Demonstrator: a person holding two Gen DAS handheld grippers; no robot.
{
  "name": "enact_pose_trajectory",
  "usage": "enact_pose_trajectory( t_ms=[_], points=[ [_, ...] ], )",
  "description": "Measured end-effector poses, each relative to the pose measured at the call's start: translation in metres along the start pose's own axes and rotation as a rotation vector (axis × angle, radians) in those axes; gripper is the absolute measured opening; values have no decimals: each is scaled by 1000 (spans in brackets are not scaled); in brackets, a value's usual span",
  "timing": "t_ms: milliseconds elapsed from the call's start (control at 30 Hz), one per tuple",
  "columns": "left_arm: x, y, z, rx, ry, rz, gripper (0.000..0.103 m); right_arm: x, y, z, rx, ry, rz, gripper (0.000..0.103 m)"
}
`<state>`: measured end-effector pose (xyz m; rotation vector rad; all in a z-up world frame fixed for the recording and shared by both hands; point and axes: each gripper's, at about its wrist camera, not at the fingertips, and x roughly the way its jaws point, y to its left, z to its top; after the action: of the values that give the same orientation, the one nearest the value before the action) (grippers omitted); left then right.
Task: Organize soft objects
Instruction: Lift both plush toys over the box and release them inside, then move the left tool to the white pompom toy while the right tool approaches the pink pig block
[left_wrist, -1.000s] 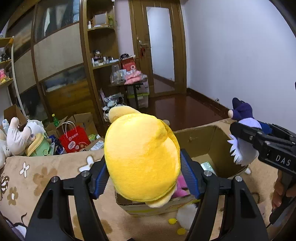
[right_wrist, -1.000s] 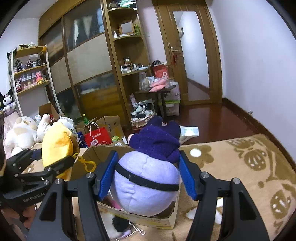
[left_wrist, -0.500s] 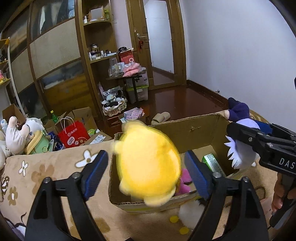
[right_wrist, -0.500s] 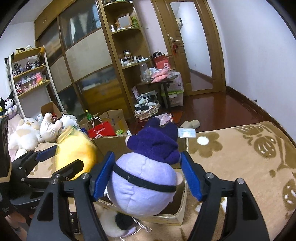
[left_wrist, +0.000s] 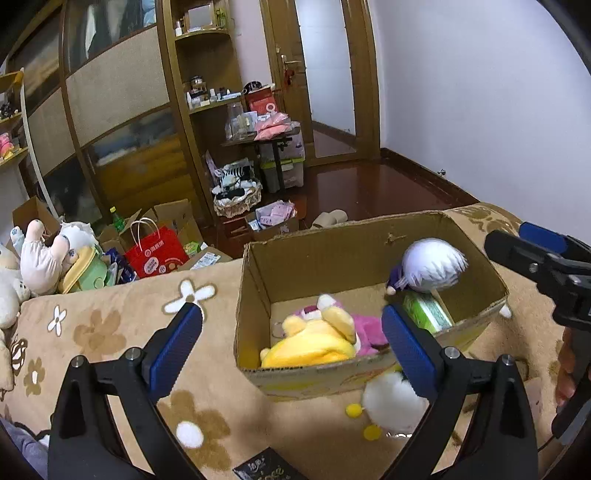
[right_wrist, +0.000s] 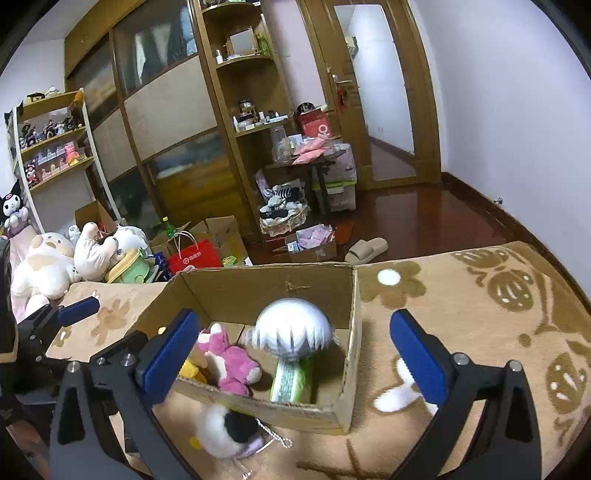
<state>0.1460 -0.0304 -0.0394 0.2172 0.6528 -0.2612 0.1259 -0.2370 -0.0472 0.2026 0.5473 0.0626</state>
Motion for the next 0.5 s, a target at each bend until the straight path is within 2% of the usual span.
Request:
enact_pose_trajectory(
  t_ms=[500],
  points=[
    [-32,-5,-15,-10,79,-57,97,-50,-16,-17,42,44,-69,103]
  ],
)
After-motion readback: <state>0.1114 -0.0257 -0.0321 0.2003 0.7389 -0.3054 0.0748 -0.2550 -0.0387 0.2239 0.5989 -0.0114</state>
